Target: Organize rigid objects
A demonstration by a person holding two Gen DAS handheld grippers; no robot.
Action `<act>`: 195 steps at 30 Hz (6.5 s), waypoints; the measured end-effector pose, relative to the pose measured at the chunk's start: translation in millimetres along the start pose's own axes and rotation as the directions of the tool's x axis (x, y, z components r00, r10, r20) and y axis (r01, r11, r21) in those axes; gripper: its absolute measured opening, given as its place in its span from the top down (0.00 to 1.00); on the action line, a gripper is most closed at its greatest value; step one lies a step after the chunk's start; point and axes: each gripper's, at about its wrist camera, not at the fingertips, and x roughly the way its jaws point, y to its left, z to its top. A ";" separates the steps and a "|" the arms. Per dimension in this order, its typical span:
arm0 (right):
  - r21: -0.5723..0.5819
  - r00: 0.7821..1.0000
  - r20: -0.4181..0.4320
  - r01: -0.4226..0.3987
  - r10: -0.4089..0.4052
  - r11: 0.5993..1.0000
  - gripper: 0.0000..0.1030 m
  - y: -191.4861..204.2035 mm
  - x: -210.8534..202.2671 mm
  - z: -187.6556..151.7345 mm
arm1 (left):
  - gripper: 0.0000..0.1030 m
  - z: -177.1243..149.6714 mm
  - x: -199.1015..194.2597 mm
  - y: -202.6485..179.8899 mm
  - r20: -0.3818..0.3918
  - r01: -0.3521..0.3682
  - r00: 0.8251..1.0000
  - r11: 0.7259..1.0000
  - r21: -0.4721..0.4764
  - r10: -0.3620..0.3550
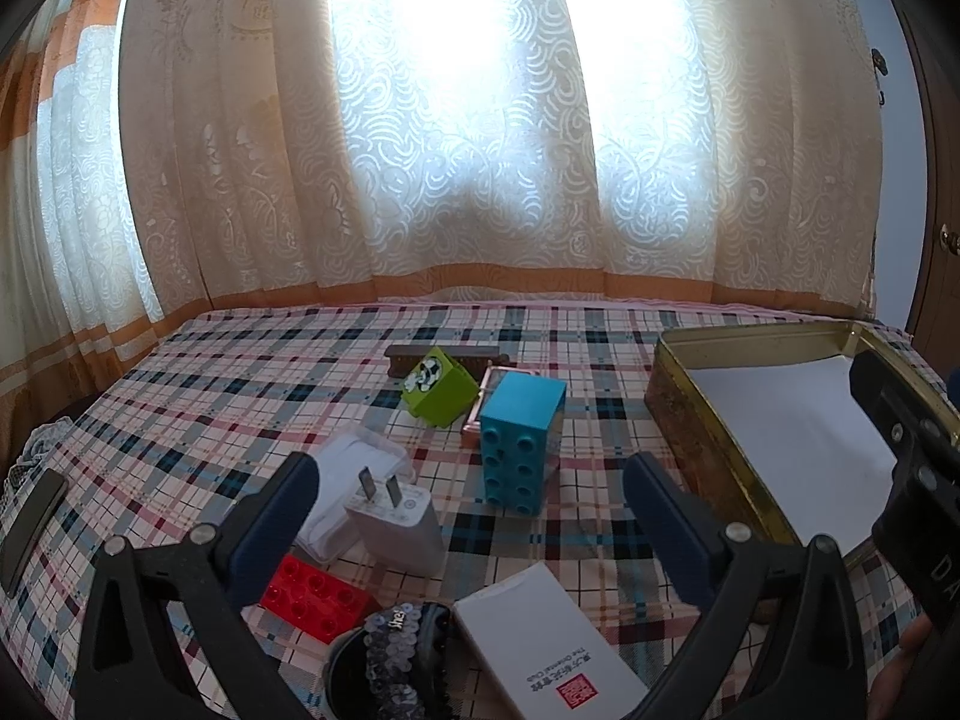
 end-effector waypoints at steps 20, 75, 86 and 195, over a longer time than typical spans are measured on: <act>-0.011 1.000 0.006 -0.001 0.001 1.000 0.00 1.6 -0.9 1.4 | 0.00 -1.0 0.8 -0.2 -0.004 0.001 1.000 1.000 0.000 -0.001; -0.217 0.751 -0.486 -0.600 0.447 0.770 0.31 106.6 3.4 -53.9 | 0.01 -58.2 -46.3 118.4 -0.200 -0.057 0.979 0.992 -0.115 0.033; -0.216 0.698 -0.584 -0.626 0.414 0.749 0.58 113.3 20.6 -63.4 | 0.05 -54.4 -41.1 103.9 -0.238 0.002 0.971 0.994 -0.113 -0.029; 0.271 0.994 -0.001 0.104 -0.107 0.957 0.20 -204.1 50.0 18.0 | 0.00 20.5 8.2 -64.0 0.048 0.053 0.998 0.998 -0.027 -0.052</act>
